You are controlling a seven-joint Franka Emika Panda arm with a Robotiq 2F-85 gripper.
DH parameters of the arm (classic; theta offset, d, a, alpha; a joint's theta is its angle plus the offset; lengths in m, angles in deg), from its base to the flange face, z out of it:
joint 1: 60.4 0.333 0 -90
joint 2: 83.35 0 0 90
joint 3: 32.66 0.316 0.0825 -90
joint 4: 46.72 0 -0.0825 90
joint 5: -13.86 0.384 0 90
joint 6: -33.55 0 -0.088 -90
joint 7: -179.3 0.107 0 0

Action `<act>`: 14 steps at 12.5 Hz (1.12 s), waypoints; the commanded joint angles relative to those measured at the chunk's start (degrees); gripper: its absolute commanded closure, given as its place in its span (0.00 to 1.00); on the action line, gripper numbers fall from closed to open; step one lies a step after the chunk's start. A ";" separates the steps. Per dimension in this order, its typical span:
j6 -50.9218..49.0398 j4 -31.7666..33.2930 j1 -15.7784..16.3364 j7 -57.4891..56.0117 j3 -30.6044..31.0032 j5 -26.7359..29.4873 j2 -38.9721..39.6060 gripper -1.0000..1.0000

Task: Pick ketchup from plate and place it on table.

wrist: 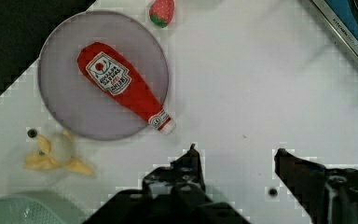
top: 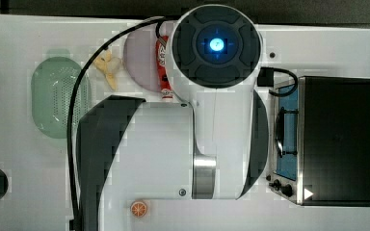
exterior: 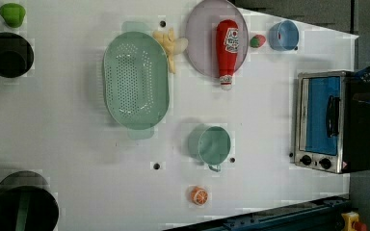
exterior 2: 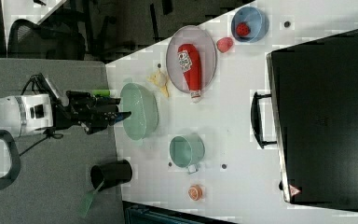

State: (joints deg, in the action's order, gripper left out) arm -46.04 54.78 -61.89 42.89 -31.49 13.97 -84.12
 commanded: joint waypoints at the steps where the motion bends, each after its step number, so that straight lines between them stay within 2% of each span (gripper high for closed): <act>1: -9.20 -0.50 -4.92 -3.37 2.34 1.52 -5.06 0.29; 4: -7.72 -0.56 -4.68 -3.89 3.48 1.53 -1.73 0.00; 8: 1.59 -0.67 -4.21 -4.80 4.86 1.55 4.74 0.00; 14: 9.48 -3.73 -3.33 -17.57 6.31 1.48 17.18 0.00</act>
State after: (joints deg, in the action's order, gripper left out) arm -37.07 53.16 -65.28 31.23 -25.42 14.97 -66.68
